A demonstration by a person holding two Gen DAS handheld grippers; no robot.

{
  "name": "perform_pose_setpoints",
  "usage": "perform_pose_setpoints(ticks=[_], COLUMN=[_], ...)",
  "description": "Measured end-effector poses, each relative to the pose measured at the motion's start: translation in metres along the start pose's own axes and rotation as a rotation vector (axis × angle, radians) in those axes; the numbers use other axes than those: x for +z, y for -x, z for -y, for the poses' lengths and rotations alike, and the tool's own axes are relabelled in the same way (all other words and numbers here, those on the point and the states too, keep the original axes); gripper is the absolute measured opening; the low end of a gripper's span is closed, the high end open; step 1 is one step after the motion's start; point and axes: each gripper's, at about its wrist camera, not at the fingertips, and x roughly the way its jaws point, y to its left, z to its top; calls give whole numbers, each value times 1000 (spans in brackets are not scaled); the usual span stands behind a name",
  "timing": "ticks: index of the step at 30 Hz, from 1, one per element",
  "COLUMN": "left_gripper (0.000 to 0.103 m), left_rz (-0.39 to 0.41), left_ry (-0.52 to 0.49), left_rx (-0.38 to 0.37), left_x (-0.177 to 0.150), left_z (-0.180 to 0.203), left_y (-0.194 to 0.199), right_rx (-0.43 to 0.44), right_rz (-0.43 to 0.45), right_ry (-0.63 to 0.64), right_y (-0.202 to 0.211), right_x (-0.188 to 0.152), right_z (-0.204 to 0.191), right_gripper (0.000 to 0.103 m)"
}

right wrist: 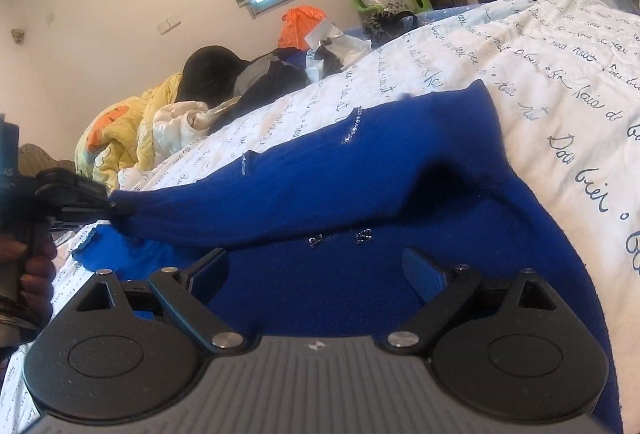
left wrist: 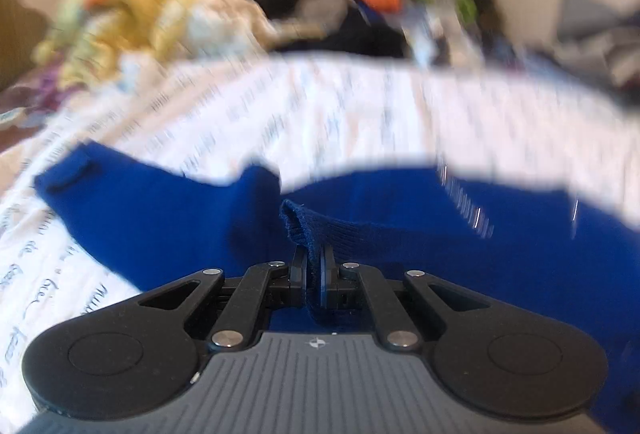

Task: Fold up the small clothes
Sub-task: 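Fold the held sleeve across the sweater body and open the right gripper, then grasp the other sleeve with the left gripper and fold it across the body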

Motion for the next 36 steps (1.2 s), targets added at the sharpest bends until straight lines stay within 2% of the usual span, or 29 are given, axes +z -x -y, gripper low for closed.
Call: perform_pose_setpoints(ticks=[1, 2, 5, 6, 7, 8, 10, 11, 13, 15, 16, 17, 19, 20, 21, 22, 24, 25, 27, 30, 31, 33, 34, 35, 36], left_gripper=[8, 13, 29, 37, 54, 65, 67, 69, 69, 68, 71, 79, 80, 79, 78, 77, 89, 103, 103, 98, 96, 96, 92, 86, 85], left_rz=[-28, -33, 71, 123, 188, 242, 285, 269, 202, 90, 29, 75, 102, 100, 108, 138, 216, 252, 293, 221, 208, 157, 124, 110, 101], left_ry=[-34, -60, -45, -22, -11, -8, -49, -84, -121, -115, -98, -80, -100, -116, -118, -100, -13, 54, 226, 524, 606, 751, 826, 881, 904], left_rx=[7, 22, 42, 46, 55, 54, 7, -26, -86, -100, -89, -88, -107, -114, -113, -124, -118, -85, 19, 139, 158, 144, 103, 62, 52], left_x=[-5, -11, -20, -20, -20, -20, -17, -15, -14, -15, -15, -18, -22, -22, -20, -21, -22, -19, -12, 7, 12, 22, 24, 26, 29], left_z=[2, 2, -5, -10, -11, -10, 4, 16, 35, 44, 43, 36, 29, 24, 17, 6, -35, -60, -116, -211, -239, -287, -307, -318, -323], left_y=[-11, -16, 6, 21, 37, 47, 56, 54, 35, 5, -11, -16, -20, -18, -13, -3, 15, 19, 22, -3, -10, -24, -31, -37, -41], right_rx=[0, 1, 5, 10, 12, 23, 74, 76, 36, -17, -37, -68, -167, -179, -189, -202, -225, -230, -231, -234, -236, -240, -242, -242, -242], right_rz=[-1, -2, -6, -18, -36, -34, 42, 80, 93, 36, -10, -67, -159, -114, -97, -107, -115, -116, -114, -113, -113, -113, -113, -113, -113], right_ry=[1, 2, 2, 3, -7, -29, -41, -29, 5, 31, 36, 44, 63, 152, 253, 293, 322, 329, 327, 328, 329, 329, 330, 330, 329], right_y=[-1, -1, -1, 0, 3, 8, 20, 20, 3, -34, -53, -73, -101, -100, -101, -100, -100, -100, -100, -97, -97, -98, -99, -99, -99], right_x=[0, 0, 1, 3, 9, 18, 44, 58, 84, 101, 105, 105, 98, 90, 79, 75, 69, 68, 67, 68, 68, 69, 70, 70, 70], right_z=[0, -1, 0, 1, 1, 2, 1, 0, -2, -1, 1, 5, 15, 14, 14, 9, 3, 2, 2, 3, 2, 2, 2, 2, 2], right_gripper=[95, 95, 95, 95, 95, 95, 96, 101, 103, 103, 103, 103, 103, 103, 103, 103, 103, 103, 103, 103, 103, 103, 103, 103, 103])
